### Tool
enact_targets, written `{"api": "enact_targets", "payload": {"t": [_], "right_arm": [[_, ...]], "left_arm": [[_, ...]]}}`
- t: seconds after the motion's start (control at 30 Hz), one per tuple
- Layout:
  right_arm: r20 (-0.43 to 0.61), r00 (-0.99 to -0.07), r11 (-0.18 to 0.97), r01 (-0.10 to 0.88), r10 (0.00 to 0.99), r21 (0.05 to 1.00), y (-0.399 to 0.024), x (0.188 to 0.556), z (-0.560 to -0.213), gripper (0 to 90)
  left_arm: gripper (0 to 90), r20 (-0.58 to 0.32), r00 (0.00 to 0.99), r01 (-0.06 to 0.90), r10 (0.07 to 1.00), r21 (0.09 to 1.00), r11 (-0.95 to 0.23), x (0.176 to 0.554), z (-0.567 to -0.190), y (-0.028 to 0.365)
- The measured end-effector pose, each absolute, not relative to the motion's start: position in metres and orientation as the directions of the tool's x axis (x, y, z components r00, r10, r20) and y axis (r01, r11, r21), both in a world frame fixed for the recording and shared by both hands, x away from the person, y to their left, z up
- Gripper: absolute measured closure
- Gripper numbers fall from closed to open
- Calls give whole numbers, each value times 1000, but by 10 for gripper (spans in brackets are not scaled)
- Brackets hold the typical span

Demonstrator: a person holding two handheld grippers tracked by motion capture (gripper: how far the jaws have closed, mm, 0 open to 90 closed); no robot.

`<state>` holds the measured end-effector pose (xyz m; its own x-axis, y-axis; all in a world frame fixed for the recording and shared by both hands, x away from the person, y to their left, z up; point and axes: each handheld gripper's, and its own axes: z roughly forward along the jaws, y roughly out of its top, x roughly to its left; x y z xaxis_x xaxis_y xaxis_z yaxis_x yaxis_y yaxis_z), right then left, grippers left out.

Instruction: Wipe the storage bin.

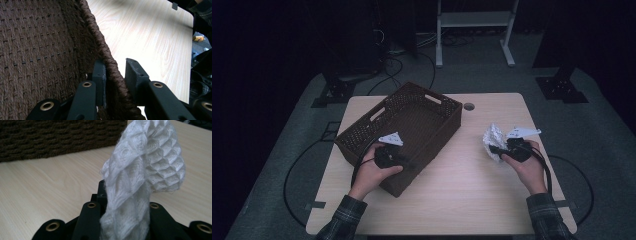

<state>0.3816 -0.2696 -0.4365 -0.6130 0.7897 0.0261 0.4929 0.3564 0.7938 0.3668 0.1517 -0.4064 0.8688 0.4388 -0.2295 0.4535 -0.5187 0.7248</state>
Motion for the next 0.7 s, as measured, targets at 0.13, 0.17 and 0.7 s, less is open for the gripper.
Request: {"api": "enact_targets", "payload": {"t": [0.13, 0.17, 0.7], "right_arm": [[28, -619, 347, 476, 785, 808, -265, 388, -428, 747], [26, -621, 347, 471, 784, 811, -263, 391, -426, 747], [52, -638, 317, 449, 768, 835, -239, 428, -411, 746]], "left_arm": [[698, -229, 869, 453, 438, 725, -520, 367, -406, 152], [698, -229, 870, 452, 437, 725, -520, 367, -406, 152], [697, -227, 872, 449, 435, 724, -523, 367, -406, 152]]}}
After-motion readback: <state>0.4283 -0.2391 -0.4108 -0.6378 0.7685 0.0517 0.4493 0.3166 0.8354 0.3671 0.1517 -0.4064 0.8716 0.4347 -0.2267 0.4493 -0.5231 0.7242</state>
